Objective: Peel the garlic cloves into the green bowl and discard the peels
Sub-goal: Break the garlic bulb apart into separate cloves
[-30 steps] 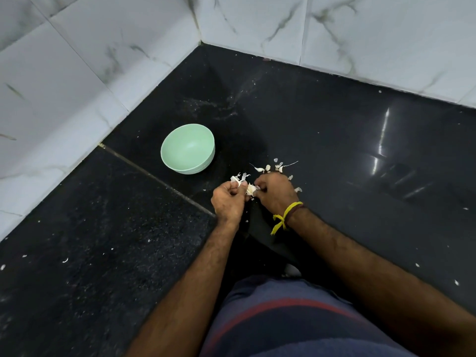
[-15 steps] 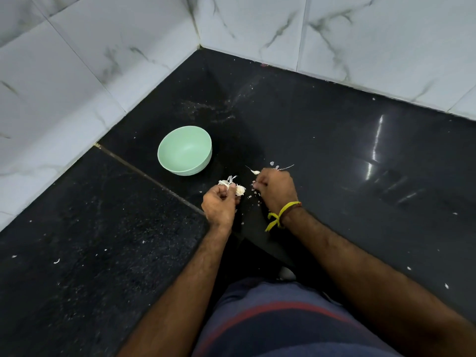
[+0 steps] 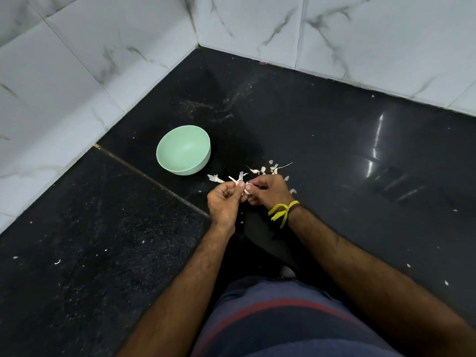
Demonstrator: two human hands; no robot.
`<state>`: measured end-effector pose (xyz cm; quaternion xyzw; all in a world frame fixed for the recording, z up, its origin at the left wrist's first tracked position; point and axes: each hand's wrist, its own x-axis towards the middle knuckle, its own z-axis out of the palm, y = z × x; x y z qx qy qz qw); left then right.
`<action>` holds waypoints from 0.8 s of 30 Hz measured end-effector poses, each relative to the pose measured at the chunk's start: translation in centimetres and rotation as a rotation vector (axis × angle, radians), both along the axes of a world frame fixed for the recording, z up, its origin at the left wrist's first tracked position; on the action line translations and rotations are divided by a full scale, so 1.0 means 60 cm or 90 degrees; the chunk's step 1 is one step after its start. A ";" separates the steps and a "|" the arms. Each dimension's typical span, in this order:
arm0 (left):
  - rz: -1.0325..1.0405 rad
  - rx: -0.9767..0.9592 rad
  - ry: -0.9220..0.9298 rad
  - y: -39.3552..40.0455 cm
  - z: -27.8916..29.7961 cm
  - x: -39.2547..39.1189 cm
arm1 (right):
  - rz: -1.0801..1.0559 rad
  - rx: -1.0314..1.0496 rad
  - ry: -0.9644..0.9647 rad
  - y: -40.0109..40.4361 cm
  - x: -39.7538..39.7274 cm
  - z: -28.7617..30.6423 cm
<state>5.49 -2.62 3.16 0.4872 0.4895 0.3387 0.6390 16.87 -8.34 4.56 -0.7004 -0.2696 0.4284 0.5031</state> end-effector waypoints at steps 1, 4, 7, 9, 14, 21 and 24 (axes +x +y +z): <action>0.001 -0.014 -0.008 -0.002 0.001 -0.001 | -0.008 0.005 0.018 -0.002 0.003 -0.001; 0.026 -0.044 0.016 -0.006 0.000 0.000 | -0.036 -0.001 0.047 -0.004 0.011 -0.002; 0.024 -0.009 0.106 0.000 -0.006 0.005 | -0.058 -0.020 0.016 -0.002 0.011 -0.006; 0.025 0.036 0.167 0.004 -0.005 0.008 | -0.065 -0.037 -0.027 -0.001 0.009 -0.007; 0.032 0.093 0.246 0.008 -0.002 0.004 | -0.074 -0.045 -0.111 -0.001 0.012 -0.003; -0.013 0.166 0.217 0.013 -0.009 -0.004 | -0.052 0.002 -0.016 0.006 -0.004 -0.006; -0.033 0.038 0.073 0.009 -0.006 -0.004 | -0.029 0.030 -0.008 0.007 -0.009 -0.003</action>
